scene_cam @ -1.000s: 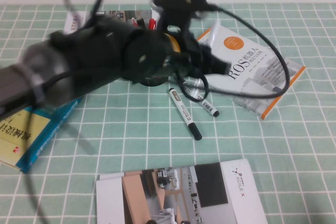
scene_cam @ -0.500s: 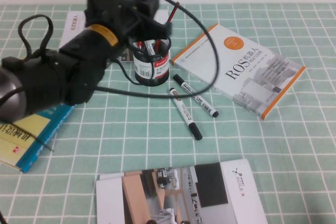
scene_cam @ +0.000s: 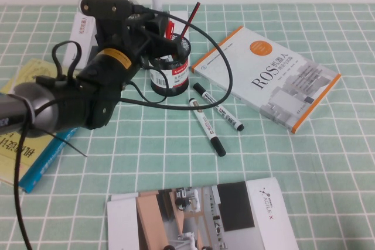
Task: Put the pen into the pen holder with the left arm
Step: Place the pen onto the pen holder
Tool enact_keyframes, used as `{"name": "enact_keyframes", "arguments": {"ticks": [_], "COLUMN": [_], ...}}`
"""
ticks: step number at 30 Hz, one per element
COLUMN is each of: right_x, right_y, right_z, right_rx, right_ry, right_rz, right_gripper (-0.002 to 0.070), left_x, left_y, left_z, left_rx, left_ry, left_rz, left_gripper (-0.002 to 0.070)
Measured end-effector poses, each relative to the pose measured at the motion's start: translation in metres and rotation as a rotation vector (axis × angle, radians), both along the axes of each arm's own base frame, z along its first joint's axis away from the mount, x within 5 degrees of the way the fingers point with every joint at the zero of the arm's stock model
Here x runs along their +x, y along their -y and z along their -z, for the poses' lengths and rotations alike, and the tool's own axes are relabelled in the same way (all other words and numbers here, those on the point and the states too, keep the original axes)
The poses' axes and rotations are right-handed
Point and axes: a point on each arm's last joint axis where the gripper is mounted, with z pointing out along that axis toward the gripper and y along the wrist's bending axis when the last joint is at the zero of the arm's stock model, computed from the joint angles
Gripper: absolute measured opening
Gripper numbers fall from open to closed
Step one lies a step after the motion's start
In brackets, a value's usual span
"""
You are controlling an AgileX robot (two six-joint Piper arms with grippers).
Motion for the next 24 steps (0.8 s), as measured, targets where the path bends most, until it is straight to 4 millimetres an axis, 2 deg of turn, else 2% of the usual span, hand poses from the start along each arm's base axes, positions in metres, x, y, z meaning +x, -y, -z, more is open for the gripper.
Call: {"name": "enact_keyframes", "arguments": {"ticks": [9, 17, 24], "right_x": [0.0, 0.0, 0.0], "right_y": [0.0, 0.0, 0.0], "right_z": [0.0, 0.0, 0.0], "right_rx": [0.0, 0.0, 0.0], "right_ry": [0.0, 0.0, 0.0], "right_rz": [0.0, 0.0, 0.0], "right_gripper": [-0.002, -0.002, -0.002], "left_x": [0.006, 0.01, 0.01], "left_y": [0.001, 0.0, 0.0], "left_z": [0.018, 0.018, 0.011], "left_rx": [-0.002, -0.005, -0.05], "left_ry": [-0.016, 0.0, 0.082], "left_rz": [-0.008, -0.021, -0.024], "left_gripper": [0.0106, 0.0106, 0.0106]}}
